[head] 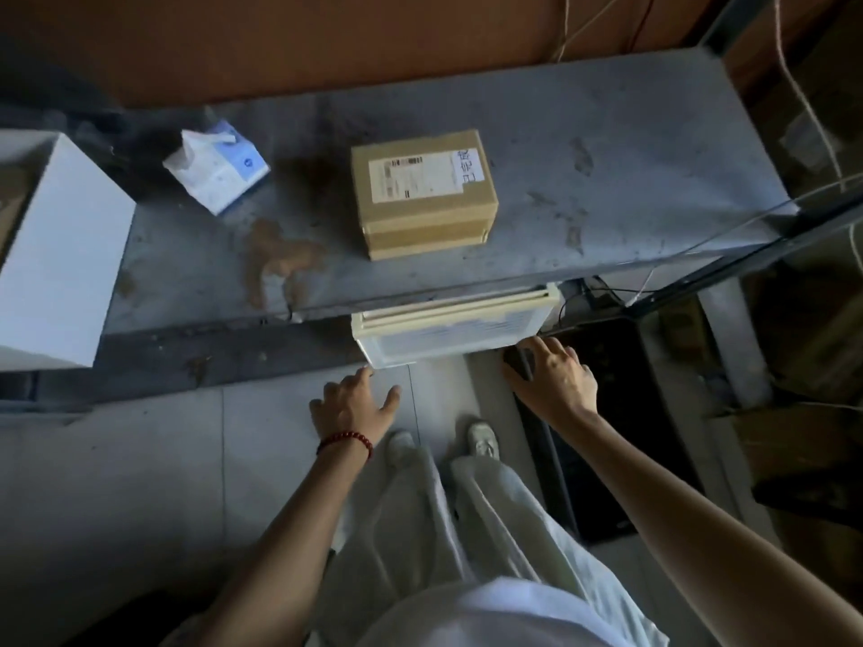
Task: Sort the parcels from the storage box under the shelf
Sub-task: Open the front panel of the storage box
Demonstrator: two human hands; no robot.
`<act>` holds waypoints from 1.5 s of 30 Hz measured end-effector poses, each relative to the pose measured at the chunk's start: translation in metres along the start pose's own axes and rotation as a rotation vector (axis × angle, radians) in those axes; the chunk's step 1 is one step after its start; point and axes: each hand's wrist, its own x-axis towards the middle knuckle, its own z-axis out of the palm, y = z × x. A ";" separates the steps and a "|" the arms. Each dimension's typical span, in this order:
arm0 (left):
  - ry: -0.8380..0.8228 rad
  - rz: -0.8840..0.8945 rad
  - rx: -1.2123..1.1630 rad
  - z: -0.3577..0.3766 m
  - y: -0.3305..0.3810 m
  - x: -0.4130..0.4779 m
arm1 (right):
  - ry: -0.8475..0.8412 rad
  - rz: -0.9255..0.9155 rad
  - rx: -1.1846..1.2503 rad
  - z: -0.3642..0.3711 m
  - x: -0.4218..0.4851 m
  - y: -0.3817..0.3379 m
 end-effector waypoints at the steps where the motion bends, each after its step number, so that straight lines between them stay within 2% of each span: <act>1: -0.013 -0.001 0.012 0.006 0.000 -0.002 | -0.008 0.004 0.001 0.004 0.000 0.004; 9: -0.042 -0.184 -0.062 0.056 0.026 -0.007 | -0.121 -0.064 -0.042 0.039 0.018 0.053; 15: -0.046 -0.227 -0.061 0.099 0.029 0.010 | -0.083 0.004 0.002 0.071 0.047 0.095; 20: -0.023 -0.262 -0.052 0.141 0.012 0.061 | -0.007 0.006 0.050 0.128 0.091 0.114; 23: 0.035 -0.237 0.006 0.177 -0.002 0.103 | 0.082 -0.027 0.068 0.178 0.120 0.122; 28: 0.071 -0.249 -0.018 0.244 -0.020 0.172 | 0.135 0.069 0.174 0.268 0.169 0.134; 34: 0.149 -0.321 -0.231 0.325 -0.049 0.232 | 0.323 0.170 0.364 0.349 0.218 0.169; 38: 0.210 -0.340 -0.383 0.355 -0.058 0.260 | 0.352 0.173 0.472 0.379 0.249 0.188; 45: 0.452 -0.211 -0.519 0.379 -0.044 0.270 | 0.358 0.025 0.688 0.386 0.271 0.203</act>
